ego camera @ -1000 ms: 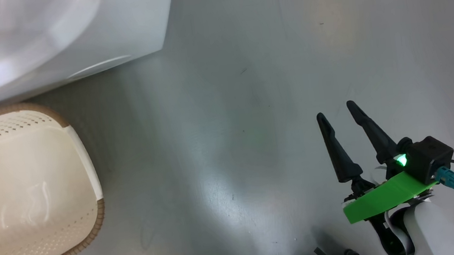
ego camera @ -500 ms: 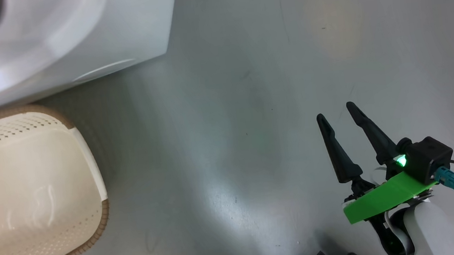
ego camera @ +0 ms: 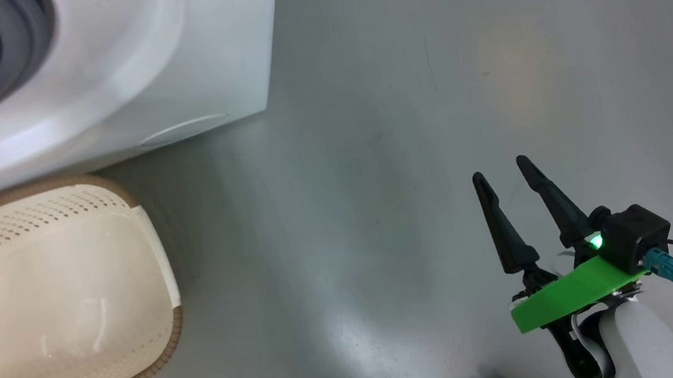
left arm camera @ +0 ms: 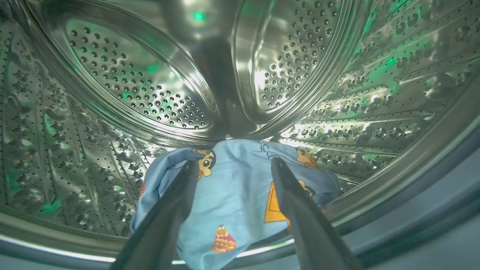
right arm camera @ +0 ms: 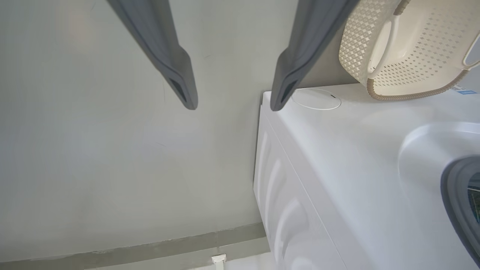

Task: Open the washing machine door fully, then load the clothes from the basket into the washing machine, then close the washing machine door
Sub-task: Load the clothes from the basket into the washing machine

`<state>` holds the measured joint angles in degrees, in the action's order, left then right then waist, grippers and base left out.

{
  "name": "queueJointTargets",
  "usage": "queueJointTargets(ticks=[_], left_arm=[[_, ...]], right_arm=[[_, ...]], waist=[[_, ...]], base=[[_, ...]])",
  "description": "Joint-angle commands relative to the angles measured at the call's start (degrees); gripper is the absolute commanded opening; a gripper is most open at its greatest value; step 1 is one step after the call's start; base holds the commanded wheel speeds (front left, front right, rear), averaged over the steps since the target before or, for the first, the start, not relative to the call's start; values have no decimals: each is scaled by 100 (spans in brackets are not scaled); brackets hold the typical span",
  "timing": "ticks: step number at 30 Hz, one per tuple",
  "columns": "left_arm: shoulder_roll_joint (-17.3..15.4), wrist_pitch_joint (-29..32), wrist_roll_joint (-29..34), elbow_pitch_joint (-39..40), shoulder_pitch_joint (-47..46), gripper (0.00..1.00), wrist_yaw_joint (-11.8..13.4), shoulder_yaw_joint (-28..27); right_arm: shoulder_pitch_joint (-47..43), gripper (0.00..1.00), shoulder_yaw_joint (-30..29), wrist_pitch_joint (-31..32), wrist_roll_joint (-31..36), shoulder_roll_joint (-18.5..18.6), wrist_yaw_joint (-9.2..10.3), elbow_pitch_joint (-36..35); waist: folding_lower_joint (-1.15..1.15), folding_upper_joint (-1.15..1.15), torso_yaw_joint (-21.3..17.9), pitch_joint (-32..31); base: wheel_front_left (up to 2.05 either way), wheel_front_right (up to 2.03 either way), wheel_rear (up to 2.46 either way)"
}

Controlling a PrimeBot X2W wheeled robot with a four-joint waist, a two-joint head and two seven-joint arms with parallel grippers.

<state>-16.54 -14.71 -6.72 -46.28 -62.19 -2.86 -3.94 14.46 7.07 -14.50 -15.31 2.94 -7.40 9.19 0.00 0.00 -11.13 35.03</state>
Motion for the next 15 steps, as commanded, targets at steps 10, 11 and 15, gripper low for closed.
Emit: queueJointTargets(ticks=[10,11,15], left_arm=[[-115,-29,-104,333,768,100,9,-134],[-94,-29,-112,389,869,100,21,-150],[-8,-29,-166,691,1304,100,58,-242]], right_arm=[[-193,100,80,-50,7,-6,-9,-17],[-211,100,76,-50,14,-6,-9,-9],[-290,100,53,-50,35,-6,-9,22]], waist=[[0,0,166,-620],[0,0,180,-683],[0,0,227,-937]], base=[[0,0,0],[0,0,0],[0,0,0]])
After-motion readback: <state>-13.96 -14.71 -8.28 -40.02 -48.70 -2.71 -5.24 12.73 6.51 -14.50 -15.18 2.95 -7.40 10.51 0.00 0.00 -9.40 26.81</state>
